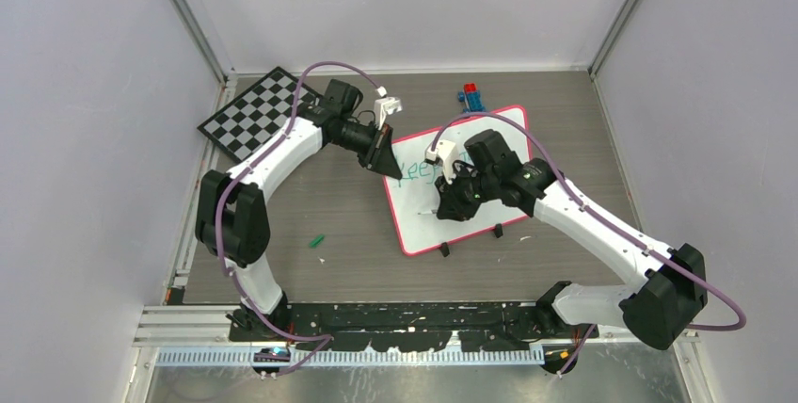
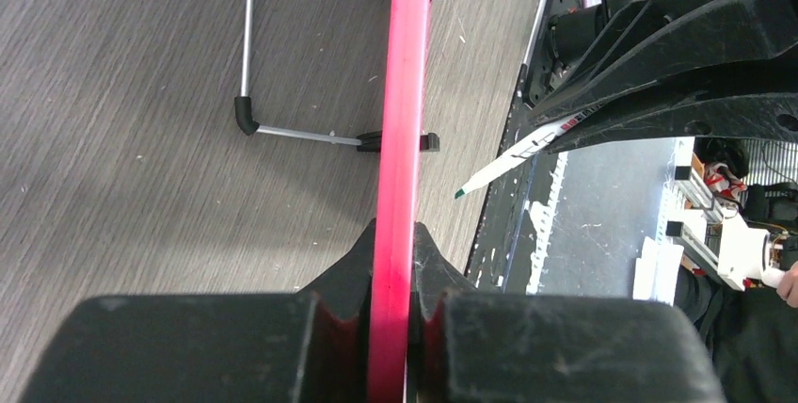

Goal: Write a sentence on the whiteboard

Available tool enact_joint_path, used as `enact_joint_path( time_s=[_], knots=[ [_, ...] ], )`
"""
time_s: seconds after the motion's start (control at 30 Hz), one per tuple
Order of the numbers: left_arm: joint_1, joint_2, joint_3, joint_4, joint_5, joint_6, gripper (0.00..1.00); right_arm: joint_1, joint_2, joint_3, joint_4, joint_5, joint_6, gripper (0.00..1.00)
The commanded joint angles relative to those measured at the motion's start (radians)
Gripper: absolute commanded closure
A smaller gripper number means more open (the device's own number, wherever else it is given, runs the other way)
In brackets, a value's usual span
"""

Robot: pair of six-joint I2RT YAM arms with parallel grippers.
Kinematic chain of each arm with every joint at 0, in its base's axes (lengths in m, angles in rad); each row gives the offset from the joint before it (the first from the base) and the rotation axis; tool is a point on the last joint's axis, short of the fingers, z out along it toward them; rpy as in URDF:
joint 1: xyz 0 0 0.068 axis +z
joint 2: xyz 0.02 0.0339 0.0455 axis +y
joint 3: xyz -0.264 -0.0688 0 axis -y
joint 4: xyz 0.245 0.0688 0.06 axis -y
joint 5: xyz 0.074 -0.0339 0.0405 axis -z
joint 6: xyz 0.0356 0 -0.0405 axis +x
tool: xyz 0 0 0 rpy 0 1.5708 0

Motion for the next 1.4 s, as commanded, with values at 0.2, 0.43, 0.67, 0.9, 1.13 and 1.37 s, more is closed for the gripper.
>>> enact_joint_path(
  time_s=[0.2,0.43,0.67,0.9,1.13,1.37],
  knots=[
    [0.040,-0.010,0.045,0.094,-0.337,-0.002,1.00,0.004,-0.023,0.081,-0.012,-0.016,-0.007,1.00],
    [0.052,-0.003,0.067,0.085,-0.392,-0.007,1.00,0.000,-0.026,0.107,-0.033,-0.025,-0.008,1.00],
    [0.055,0.002,0.078,0.034,-0.264,0.055,1.00,-0.016,-0.018,0.110,-0.028,-0.016,-0.011,1.00],
    [0.068,0.062,0.154,-0.161,-0.141,0.249,1.00,-0.036,0.004,0.124,-0.032,-0.060,0.004,1.00],
    [0.070,0.174,0.303,-0.341,-0.096,0.379,1.00,-0.046,0.024,0.150,-0.045,-0.101,0.007,1.00],
    [0.070,0.237,0.414,-0.413,-0.059,0.413,1.00,-0.056,0.034,0.155,-0.045,-0.108,0.005,1.00]
  ],
)
